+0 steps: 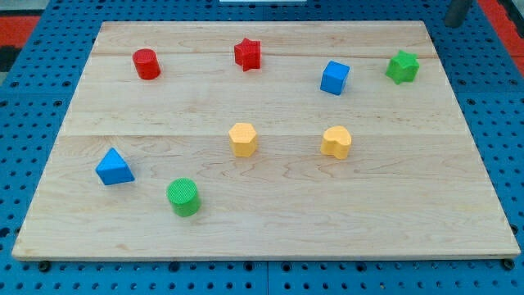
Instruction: Point your arm towards yellow heart
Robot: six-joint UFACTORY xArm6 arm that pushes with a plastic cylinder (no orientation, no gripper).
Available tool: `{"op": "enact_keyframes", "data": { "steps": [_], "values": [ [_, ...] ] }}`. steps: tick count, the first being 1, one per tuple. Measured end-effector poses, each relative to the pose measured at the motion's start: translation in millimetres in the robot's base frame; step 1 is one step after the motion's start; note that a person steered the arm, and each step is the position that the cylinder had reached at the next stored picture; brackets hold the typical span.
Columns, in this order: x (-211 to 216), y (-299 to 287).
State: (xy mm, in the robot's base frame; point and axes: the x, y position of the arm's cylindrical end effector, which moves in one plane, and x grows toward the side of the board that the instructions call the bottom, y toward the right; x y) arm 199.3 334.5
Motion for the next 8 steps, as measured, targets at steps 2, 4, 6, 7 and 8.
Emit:
{"op": "enact_keyframes", "data": {
  "steps": [2,4,6,7,8],
  "values": [
    [1,0],
    [1,7],
    [95,4],
    [158,3],
    [219,0]
  ]
}}
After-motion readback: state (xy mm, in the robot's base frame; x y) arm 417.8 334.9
